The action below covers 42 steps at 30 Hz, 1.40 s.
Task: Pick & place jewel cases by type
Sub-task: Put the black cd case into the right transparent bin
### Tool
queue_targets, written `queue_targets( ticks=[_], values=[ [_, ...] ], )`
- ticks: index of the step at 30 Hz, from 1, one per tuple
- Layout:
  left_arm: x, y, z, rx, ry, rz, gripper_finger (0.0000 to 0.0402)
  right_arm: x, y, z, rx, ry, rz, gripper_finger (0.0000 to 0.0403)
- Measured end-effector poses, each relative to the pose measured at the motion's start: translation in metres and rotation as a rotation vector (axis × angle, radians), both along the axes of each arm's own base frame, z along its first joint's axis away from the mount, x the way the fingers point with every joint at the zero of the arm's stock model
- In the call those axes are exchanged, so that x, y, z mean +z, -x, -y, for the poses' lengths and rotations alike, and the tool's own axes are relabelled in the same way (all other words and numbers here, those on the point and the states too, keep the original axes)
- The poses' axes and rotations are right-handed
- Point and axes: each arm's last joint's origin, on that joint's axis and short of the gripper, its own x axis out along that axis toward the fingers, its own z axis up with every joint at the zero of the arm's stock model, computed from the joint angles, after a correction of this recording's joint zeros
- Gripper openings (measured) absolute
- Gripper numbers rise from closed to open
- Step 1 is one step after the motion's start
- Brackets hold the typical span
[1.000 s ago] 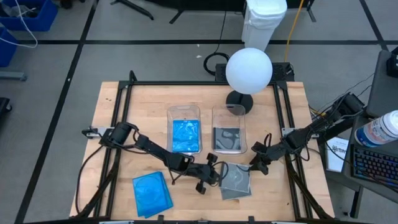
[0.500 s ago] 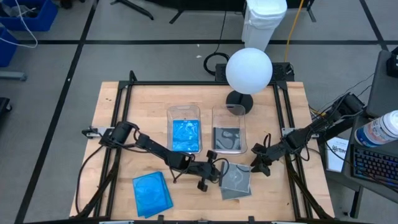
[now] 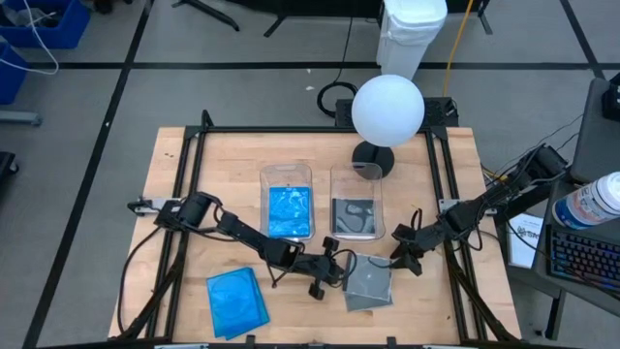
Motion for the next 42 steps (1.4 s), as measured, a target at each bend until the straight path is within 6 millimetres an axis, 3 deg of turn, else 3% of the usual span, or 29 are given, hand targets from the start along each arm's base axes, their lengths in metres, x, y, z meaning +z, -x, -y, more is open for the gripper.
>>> queue_targets(
  ticks=[11, 22, 32, 42],
  values=[
    [0.000, -0.001, -0.004, 0.014, 0.003, -0.004, 0.0009, 0.014, -0.006, -0.003, 0.037, 0.107, -0.075, 0.0205],
    [0.002, -0.003, -0.004, 0.005, 0.000, 0.019, 0.0011, 0.017, -0.008, -0.004, 0.021, 0.083, -0.077, 0.0205],
    [0.019, -0.014, 0.000, -0.007, -0.013, 0.010, 0.0006, 0.017, -0.008, -0.005, 0.021, 0.065, -0.081, 0.0205],
    [0.014, -0.011, -0.003, 0.039, -0.065, -0.051, 0.0004, 0.017, -0.008, -0.006, 0.055, 0.034, -0.093, 0.0205]
  ],
)
